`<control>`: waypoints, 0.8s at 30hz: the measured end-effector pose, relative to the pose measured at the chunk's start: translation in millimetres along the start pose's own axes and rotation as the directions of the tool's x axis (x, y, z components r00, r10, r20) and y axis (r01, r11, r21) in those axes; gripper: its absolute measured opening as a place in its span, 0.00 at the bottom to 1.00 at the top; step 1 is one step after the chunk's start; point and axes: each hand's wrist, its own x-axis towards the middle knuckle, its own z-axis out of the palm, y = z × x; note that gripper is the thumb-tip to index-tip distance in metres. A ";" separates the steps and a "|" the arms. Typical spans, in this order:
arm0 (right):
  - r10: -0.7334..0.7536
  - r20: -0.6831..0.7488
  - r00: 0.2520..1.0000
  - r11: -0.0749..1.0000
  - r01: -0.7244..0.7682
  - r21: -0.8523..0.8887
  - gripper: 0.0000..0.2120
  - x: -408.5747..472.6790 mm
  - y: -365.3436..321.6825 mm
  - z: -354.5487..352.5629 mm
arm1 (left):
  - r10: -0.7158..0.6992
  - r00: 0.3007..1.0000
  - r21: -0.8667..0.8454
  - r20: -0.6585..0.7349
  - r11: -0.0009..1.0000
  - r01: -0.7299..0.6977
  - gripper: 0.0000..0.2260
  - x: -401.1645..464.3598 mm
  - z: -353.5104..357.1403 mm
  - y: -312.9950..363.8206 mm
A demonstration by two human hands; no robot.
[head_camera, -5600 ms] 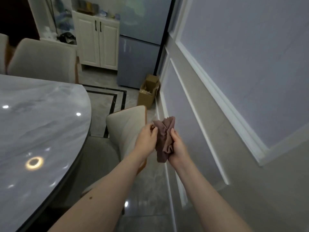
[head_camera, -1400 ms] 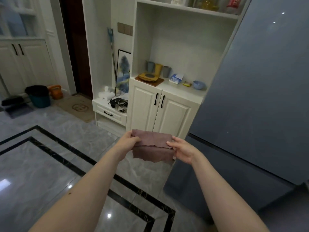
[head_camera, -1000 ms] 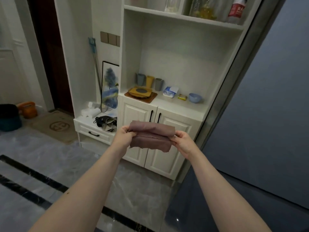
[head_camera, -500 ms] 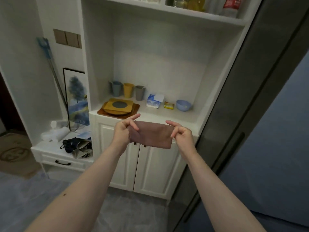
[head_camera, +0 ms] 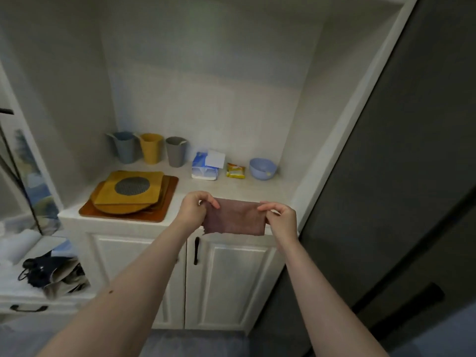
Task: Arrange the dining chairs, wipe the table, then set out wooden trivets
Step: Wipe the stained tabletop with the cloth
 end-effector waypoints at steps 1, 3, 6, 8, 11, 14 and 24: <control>0.020 -0.032 0.999 1.000 -0.021 -0.021 0.23 11.5 6.7 -0.5 | -0.005 0.999 0.006 0.039 1.000 0.005 0.20 15.1 8.1 -2.6; 0.076 -0.066 0.995 0.996 -0.079 -0.043 0.22 26.6 15.9 -3.5 | -0.015 0.994 0.018 0.111 1.000 0.013 0.19 38.6 21.4 -5.5; 0.181 -0.095 0.979 0.982 -0.185 -0.039 0.18 54.6 23.2 -7.8 | -0.067 0.967 0.003 0.247 0.998 0.068 0.19 90.4 44.5 -10.9; 0.272 -0.101 0.957 0.962 -0.274 -0.005 0.15 66.3 25.3 -11.7 | -0.116 0.941 -0.043 0.319 0.990 0.137 0.15 118.3 58.1 -8.4; 0.381 -0.147 0.913 0.924 -0.372 0.089 0.14 86.2 32.3 -19.1 | -0.164 0.891 -0.026 0.423 0.981 0.193 0.09 160.1 88.6 -0.2; 0.467 -0.192 0.863 0.883 -0.445 0.149 0.12 92.7 37.7 -29.9 | -0.052 0.871 0.108 0.488 0.994 -0.001 0.15 188.3 121.3 0.4; 0.506 -0.409 0.759 0.861 -0.468 0.197 0.13 87.4 66.3 -23.3 | 0.182 0.719 0.267 0.670 0.845 -0.463 0.11 214.8 214.4 -10.4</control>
